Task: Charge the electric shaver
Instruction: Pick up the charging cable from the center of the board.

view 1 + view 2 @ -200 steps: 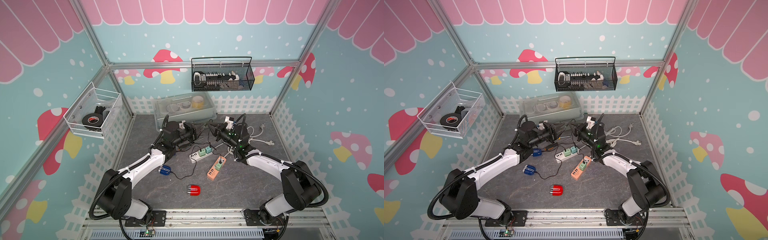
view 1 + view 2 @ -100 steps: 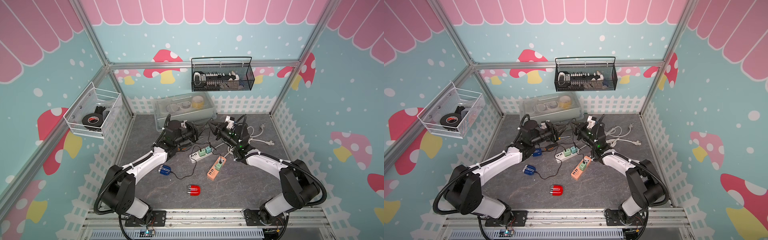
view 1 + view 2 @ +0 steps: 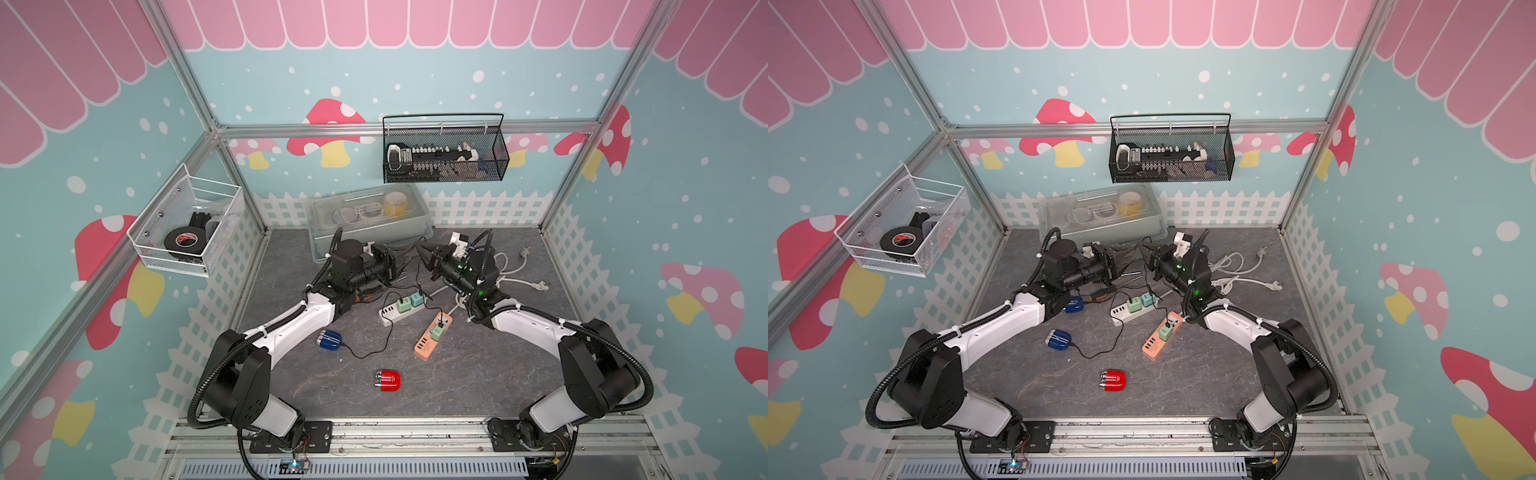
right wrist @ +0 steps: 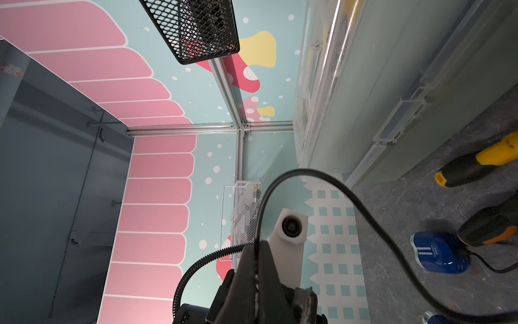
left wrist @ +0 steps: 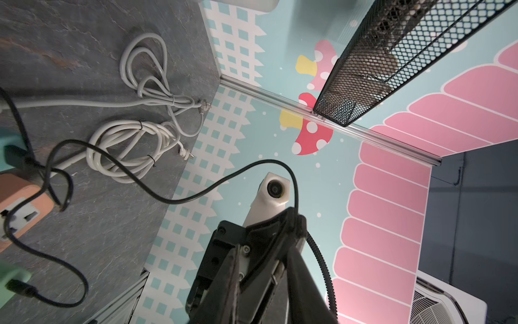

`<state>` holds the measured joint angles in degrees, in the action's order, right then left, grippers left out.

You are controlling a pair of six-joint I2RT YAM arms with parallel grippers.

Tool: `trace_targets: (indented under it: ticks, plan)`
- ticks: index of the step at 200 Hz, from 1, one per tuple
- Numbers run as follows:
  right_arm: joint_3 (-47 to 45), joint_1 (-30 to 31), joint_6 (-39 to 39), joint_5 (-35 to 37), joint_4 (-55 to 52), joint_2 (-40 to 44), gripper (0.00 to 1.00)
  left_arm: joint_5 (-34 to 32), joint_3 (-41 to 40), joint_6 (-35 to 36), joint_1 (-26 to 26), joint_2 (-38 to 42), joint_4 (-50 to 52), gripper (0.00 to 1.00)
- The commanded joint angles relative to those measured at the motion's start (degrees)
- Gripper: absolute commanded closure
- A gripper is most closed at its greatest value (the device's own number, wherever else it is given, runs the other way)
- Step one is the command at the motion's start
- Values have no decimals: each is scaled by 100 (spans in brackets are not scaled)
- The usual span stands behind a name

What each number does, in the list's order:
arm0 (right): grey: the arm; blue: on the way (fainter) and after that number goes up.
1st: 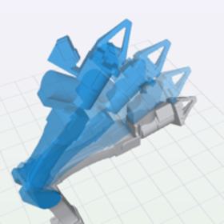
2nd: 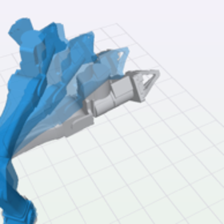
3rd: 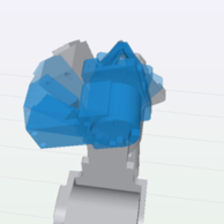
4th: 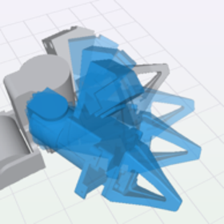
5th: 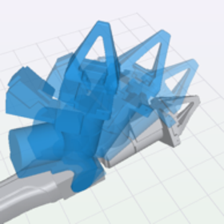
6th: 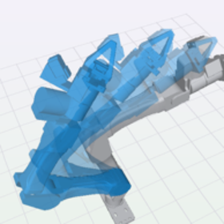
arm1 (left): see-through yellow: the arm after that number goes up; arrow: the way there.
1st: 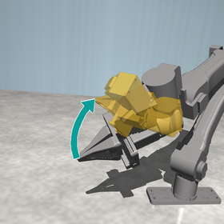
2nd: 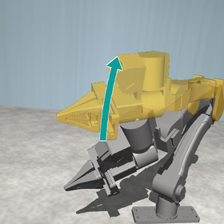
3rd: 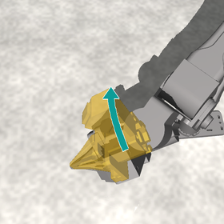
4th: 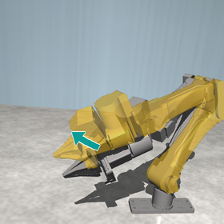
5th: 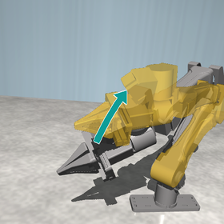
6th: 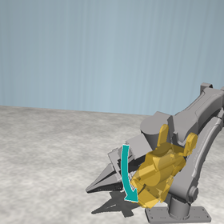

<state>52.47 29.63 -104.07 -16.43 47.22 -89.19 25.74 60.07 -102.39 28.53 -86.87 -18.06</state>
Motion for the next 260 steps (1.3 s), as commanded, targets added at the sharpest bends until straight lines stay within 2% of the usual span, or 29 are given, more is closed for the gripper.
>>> trace_targets:
  ticks: [1,61,93,138,163,182,201,213,248,260]
  plan:
    - [-82,7,-114,-42,281,94,100,36,69,80,-24,118,123,72]
    - [-298,17,-185,-130,277,194,100,3,358,-21,-41,-102,-185,75]
    - [-316,17,-219,-63,369,180,100,-19,269,-48,-41,-32,-309,88]
    - [-303,15,-224,-27,376,160,100,26,213,-29,-41,11,-320,93]
    - [-289,17,-228,-10,380,165,100,57,186,0,-45,12,-269,100]
    - [-255,14,-236,-88,273,199,100,97,186,73,-51,34,-212,100]
    - [-106,-32,-237,-471,-87,275,77,377,342,291,-119,26,157,100]
    - [-4,-98,-159,-820,-542,417,67,675,472,516,-200,2,448,100]
    - [268,-362,19,-2058,-1953,835,56,1491,655,1289,-478,70,951,100]
    - [279,-429,-22,-2361,-2227,930,53,1813,647,1379,-717,25,893,100]
